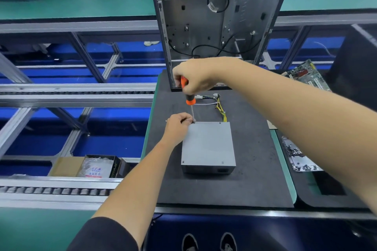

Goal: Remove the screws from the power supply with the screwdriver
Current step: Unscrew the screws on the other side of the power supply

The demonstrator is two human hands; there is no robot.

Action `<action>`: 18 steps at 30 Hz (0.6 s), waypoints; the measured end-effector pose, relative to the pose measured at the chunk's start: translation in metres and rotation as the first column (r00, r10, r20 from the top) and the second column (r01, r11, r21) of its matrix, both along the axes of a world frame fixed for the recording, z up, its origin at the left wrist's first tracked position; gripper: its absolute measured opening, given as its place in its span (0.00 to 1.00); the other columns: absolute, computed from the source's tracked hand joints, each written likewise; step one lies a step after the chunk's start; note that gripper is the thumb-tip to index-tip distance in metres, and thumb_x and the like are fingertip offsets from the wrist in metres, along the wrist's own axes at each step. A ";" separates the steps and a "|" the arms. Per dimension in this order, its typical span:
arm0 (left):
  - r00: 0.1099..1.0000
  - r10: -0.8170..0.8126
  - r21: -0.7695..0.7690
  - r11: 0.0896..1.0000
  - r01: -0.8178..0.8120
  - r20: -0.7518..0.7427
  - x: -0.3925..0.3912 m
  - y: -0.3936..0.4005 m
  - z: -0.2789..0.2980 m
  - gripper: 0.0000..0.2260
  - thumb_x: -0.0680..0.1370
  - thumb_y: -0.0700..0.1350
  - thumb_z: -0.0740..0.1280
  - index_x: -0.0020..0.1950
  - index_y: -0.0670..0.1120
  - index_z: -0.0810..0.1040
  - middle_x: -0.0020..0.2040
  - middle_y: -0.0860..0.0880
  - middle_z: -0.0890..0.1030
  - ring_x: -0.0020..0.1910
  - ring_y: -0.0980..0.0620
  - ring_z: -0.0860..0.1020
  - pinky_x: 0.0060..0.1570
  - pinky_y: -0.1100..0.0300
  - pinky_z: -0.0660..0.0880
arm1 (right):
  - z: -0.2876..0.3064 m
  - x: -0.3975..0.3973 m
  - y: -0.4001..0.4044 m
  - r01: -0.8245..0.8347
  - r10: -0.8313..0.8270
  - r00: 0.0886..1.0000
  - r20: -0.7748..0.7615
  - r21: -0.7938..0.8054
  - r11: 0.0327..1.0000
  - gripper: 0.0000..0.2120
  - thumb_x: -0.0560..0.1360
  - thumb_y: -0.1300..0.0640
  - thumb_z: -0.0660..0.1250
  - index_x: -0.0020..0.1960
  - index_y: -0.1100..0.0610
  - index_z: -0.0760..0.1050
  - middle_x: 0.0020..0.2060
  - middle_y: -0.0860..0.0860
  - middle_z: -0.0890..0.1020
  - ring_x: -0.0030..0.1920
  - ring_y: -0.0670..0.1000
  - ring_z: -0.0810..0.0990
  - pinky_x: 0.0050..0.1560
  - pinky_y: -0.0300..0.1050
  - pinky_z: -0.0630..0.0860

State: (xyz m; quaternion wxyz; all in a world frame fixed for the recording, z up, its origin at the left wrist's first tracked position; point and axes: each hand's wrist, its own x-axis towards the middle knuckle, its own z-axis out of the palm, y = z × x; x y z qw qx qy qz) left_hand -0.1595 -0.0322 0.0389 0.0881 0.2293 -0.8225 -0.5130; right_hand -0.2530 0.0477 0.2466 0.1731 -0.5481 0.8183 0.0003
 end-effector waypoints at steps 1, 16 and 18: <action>1.000 -0.004 0.000 1.000 0.004 -0.005 0.000 0.000 0.000 0.10 0.79 0.37 0.62 0.42 0.44 0.81 0.40 0.55 0.81 0.42 0.63 0.76 0.43 0.77 0.67 | 0.002 0.001 0.001 -0.006 0.006 0.999 0.053 0.003 1.000 0.07 0.70 0.61 0.65 0.48 0.55 0.75 0.38 0.45 0.77 0.37 0.46 0.75 0.32 0.41 0.67; 1.000 -0.017 -0.025 1.000 0.017 -0.014 0.001 0.000 0.000 0.10 0.79 0.38 0.63 0.41 0.46 0.81 0.41 0.54 0.81 0.45 0.59 0.76 0.51 0.62 0.69 | -0.005 -0.001 0.010 0.104 -0.095 0.992 0.080 -0.109 0.989 0.08 0.74 0.52 0.62 0.41 0.56 0.72 0.35 0.50 0.77 0.33 0.52 0.79 0.30 0.41 0.69; 1.000 -0.010 -0.027 1.000 0.010 -0.003 0.000 -0.001 -0.001 0.10 0.79 0.39 0.63 0.41 0.48 0.80 0.41 0.54 0.81 0.44 0.58 0.76 0.49 0.63 0.68 | -0.008 -0.003 0.010 0.111 -0.125 0.975 -0.184 -0.085 0.990 0.17 0.80 0.47 0.55 0.37 0.56 0.67 0.32 0.53 0.75 0.32 0.57 0.77 0.29 0.43 0.64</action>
